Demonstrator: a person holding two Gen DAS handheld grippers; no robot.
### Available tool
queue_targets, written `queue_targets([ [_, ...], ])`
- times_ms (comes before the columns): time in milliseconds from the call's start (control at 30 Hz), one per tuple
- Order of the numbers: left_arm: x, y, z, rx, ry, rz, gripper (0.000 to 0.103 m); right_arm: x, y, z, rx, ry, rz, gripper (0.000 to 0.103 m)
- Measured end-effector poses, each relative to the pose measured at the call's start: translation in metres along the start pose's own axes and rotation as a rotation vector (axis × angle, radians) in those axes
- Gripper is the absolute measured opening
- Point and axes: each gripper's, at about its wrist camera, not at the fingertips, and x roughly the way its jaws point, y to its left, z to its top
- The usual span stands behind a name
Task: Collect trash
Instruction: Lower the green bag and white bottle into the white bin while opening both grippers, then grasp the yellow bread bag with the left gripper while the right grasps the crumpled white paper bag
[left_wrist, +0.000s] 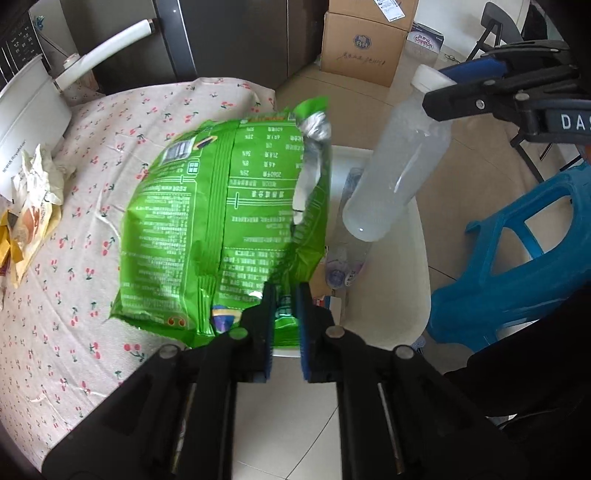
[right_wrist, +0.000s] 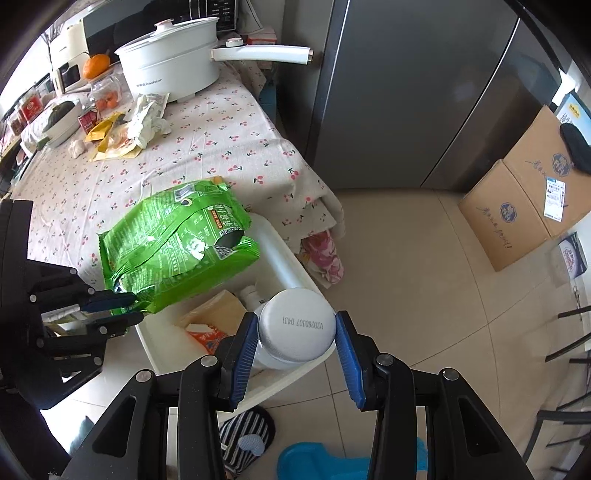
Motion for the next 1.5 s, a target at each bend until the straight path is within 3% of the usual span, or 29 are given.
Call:
queue_targets([
  [167,0.018,0.006,-0.001,-0.045,0.045,-0.021,0.010,0.011,0.001,0.000,0.015,0.037,0.002,0.043],
  [233,0.020,0.008,-0.001,-0.058,0.056,-0.018,0.022,0.015,-0.002,-0.001,0.034,0.059,0.009,0.044],
  [300,0.017,0.006,-0.002,-0.065,0.048,-0.001,0.047,0.015,-0.002,-0.002,0.035,0.060,0.012,0.044],
  [367,0.013,0.007,-0.002,-0.071,0.036,0.010,0.056,0.013,-0.002,-0.002,0.031,0.048,0.010,0.044],
  [567,0.005,0.017,-0.005,-0.087,0.030,0.024,0.066,0.008,-0.001,0.001,0.038,0.033,0.020,0.046],
  [833,-0.012,0.043,-0.012,-0.122,0.018,0.042,0.068,0.009,0.001,0.003,0.034,0.032,0.006,0.056],
  [1100,-0.031,0.070,-0.027,-0.178,0.007,0.092,0.082,0.007,0.022,0.017,0.005,-0.005,0.006,0.072],
  [1500,-0.056,0.152,-0.075,-0.389,-0.011,0.225,0.087,0.035,0.086,0.059,-0.048,-0.031,0.035,0.081],
])
